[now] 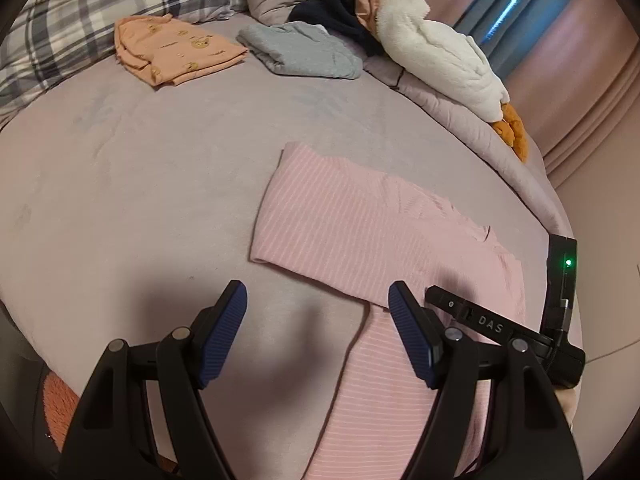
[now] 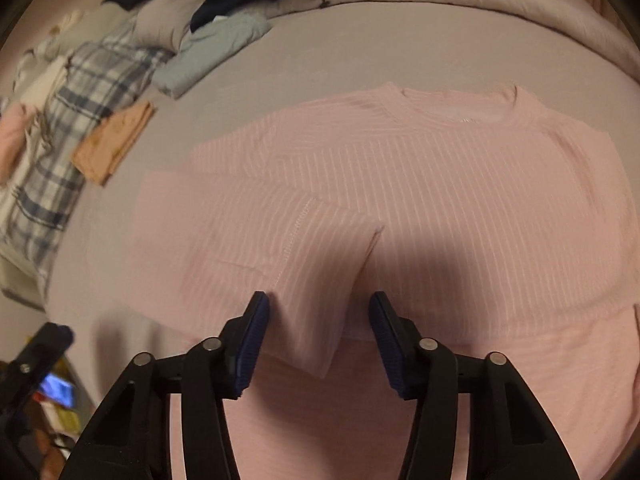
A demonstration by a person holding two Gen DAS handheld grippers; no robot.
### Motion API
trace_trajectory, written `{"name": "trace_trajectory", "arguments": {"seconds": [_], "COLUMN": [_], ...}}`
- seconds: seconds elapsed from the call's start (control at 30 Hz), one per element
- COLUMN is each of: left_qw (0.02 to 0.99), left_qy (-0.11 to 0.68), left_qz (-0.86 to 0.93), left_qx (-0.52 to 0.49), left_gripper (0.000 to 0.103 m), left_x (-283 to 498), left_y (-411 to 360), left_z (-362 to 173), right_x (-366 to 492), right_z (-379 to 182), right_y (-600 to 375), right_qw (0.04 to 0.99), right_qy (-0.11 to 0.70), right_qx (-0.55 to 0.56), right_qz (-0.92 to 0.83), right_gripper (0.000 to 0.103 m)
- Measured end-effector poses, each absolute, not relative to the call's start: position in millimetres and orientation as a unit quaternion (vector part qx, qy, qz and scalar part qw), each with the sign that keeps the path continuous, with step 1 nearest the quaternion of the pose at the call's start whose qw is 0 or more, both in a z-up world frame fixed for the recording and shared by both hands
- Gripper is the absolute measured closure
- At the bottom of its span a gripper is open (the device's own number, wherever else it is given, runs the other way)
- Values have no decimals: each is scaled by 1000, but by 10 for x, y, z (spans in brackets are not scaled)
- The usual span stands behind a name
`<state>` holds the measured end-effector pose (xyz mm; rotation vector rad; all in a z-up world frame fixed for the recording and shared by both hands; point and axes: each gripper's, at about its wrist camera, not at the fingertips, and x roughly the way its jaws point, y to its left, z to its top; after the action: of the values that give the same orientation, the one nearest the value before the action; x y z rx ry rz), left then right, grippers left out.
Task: Fold small clothes
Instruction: 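Grasp the other sleeve cuff with the right gripper and lift it, then carry the held sleeve with the right gripper across the shirt body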
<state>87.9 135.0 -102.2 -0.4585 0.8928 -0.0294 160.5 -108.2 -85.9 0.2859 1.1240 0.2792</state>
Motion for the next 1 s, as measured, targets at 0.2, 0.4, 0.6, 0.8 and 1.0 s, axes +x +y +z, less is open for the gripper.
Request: {"name": "trace_trajectory", "arguments": {"seconds": [0.2,0.4,0.6,0.8,1.0], "left_qw": [873,873,871,870,869], "left_qy": [432,430,434,436,440], "left_qz": [-16,-16,-21,-28,-29], "left_qx": [-225,-231,-231,-228,-225], "left_gripper": [30,29,29,29,29], "left_x": [880,892,916,952,1011], "left_y": [1381,1398,1378,1334,1281], "left_z": [-1042,-1041,-1050,-1057,-1061], "right_x": [1663,1670,1677,1758,1770], "right_z": [-746,-350,164,548,765], "right_y": [-1079,-1185,-1328,-1463,-1581], "right_qw": [835,859,890,911,926], "right_qy": [518,476,422,383,356], "right_qx": [120,112,92,78,68], "right_qz": [144,152,150,134,105], "right_gripper": [97,97,97,97,97]}}
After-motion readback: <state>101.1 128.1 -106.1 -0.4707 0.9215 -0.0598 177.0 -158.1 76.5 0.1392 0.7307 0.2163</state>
